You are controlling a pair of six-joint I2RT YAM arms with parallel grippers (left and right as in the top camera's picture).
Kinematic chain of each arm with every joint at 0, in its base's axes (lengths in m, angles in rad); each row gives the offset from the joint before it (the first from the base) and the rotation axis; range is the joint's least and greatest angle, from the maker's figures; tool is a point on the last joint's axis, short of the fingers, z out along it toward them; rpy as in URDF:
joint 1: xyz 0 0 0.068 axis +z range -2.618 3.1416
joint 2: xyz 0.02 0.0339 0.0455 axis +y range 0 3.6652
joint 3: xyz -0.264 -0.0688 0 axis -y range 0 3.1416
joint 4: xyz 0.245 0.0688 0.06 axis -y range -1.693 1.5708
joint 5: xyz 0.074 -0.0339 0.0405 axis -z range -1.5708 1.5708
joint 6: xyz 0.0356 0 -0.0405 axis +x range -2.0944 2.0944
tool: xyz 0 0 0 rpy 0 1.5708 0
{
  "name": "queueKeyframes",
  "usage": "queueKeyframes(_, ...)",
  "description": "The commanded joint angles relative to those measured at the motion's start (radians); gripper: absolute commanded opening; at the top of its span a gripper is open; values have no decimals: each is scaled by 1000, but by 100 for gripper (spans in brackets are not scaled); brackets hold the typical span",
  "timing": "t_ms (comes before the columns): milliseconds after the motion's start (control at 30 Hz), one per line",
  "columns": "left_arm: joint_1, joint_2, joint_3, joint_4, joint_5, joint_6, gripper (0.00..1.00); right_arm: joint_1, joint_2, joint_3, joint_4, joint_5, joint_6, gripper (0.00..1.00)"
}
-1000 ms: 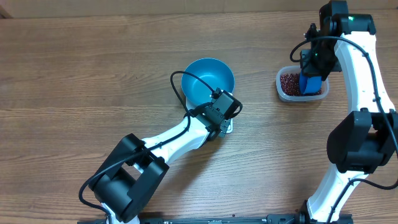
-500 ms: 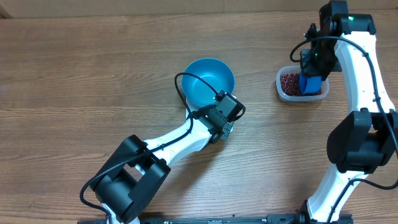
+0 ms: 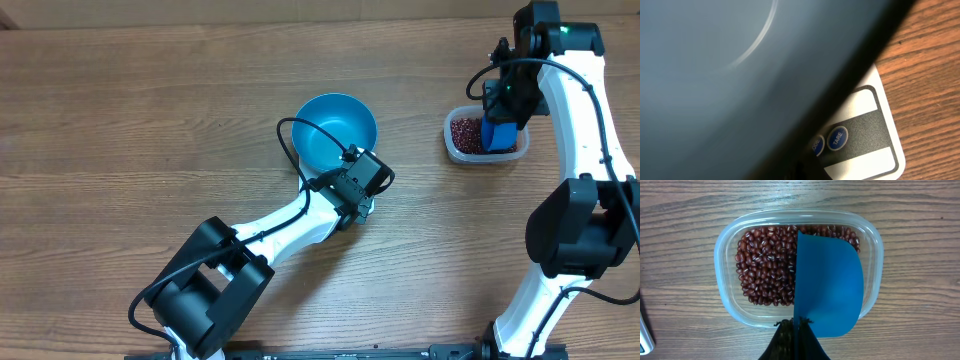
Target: Scoop item into bowl and weigh 150g on scale
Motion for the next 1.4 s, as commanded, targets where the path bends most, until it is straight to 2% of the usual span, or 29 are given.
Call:
queueKeyframes(0,12,24,-5,-10,-21,-27,4,-3,10,-6,5,-2,10,4)
queueKeyframes(1367,23,24,-5,-28,-29,-64,4,-3,10,-6,4,-2,10,4)
